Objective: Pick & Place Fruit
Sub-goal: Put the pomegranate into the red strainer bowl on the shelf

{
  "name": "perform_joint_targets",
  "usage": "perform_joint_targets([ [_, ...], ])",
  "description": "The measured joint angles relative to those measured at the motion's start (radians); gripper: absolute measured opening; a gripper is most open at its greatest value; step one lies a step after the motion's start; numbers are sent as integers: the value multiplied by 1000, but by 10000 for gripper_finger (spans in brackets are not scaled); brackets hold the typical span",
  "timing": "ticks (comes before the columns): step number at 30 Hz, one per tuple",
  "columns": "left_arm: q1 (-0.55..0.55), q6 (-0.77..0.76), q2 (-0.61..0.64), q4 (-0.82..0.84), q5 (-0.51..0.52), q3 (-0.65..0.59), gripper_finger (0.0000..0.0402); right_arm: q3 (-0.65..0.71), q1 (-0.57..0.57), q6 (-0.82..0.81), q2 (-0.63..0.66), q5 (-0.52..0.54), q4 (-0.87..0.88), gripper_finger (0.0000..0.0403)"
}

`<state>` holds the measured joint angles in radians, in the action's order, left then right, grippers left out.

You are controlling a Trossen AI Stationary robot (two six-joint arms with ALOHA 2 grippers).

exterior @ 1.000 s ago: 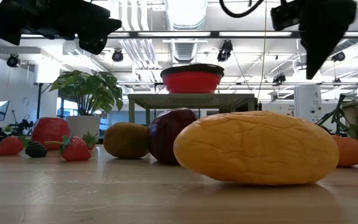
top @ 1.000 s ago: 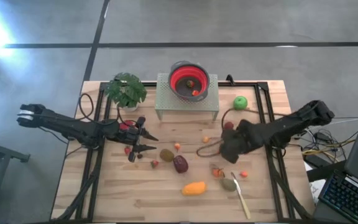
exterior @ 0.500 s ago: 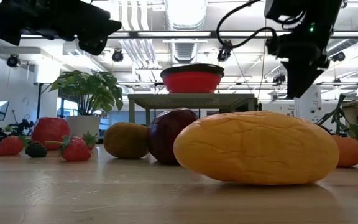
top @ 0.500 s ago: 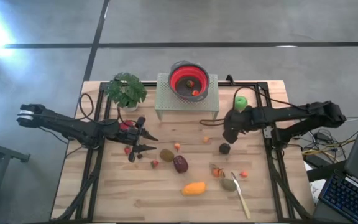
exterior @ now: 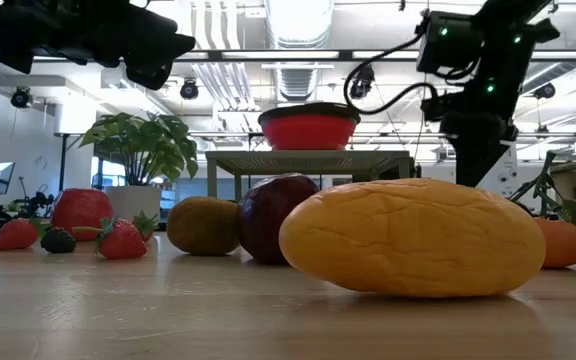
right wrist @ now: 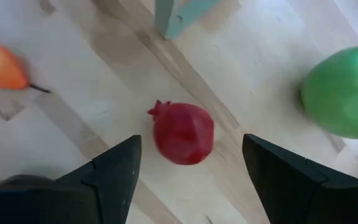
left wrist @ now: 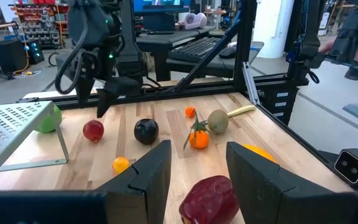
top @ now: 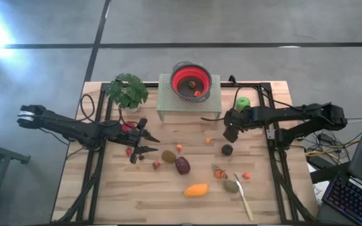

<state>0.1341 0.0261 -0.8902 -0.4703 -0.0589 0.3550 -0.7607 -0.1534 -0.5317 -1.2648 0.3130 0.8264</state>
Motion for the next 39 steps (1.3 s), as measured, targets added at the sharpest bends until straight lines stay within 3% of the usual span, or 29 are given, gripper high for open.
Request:
perform_joint_targets([
  [7,0,0,0,0,0,0,161,24,-34,27,-50,-30,-34,294],
  [27,-1,0,0,0,0,0,161,82,-37,89,-236,-52,-191,232],
  [39,-1,0,0,1,0,0,161,82,-36,99,-138,-127,-153,190],
])
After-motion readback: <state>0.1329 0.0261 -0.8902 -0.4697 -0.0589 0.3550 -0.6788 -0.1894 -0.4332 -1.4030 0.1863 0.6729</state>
